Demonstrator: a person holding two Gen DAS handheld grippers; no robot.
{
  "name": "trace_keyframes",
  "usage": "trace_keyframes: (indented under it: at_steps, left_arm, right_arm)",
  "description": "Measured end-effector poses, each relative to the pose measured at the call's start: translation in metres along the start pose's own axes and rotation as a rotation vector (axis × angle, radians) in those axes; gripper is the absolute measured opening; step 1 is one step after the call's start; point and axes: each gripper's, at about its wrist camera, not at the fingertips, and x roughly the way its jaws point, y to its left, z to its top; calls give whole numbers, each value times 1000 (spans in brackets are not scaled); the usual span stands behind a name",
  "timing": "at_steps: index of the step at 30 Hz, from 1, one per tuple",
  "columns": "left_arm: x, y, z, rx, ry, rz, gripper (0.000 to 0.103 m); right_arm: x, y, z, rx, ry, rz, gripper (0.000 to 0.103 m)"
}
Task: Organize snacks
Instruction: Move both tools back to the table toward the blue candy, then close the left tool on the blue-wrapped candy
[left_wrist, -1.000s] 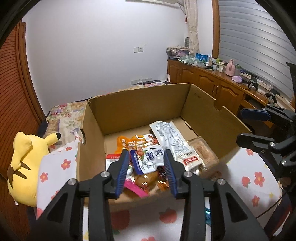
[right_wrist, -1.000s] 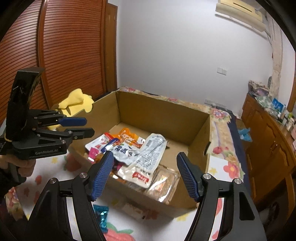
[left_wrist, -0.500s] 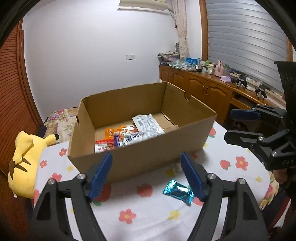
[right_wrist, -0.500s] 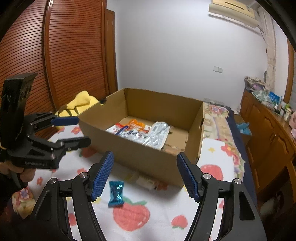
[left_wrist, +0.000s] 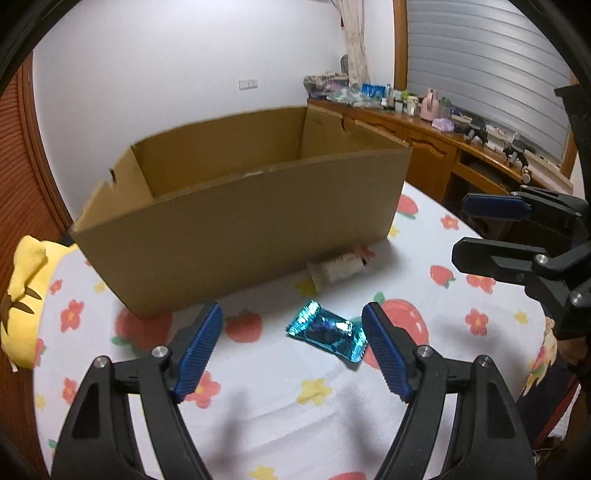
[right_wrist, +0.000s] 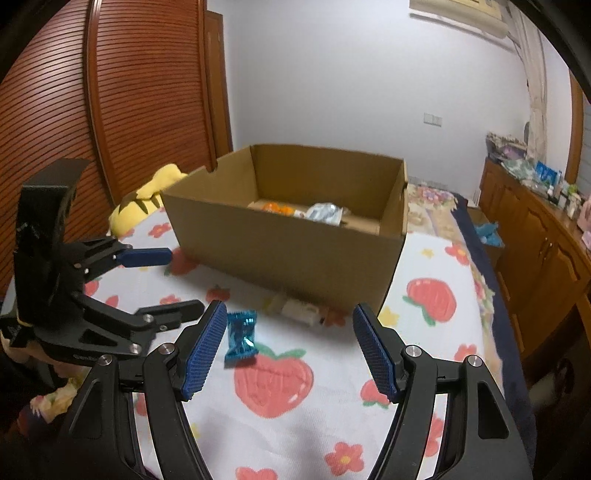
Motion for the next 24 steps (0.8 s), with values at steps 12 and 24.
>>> trace_keyframes:
  at_steps: [12, 24]
  left_arm:
    - [45, -10, -8, -54, 75, -18, 78]
    - [60, -4, -9, -69, 113, 6, 78]
  right_arm:
    - [14, -8, -18, 29, 32, 6, 73]
    - [36, -15, -18, 33, 53, 2, 73]
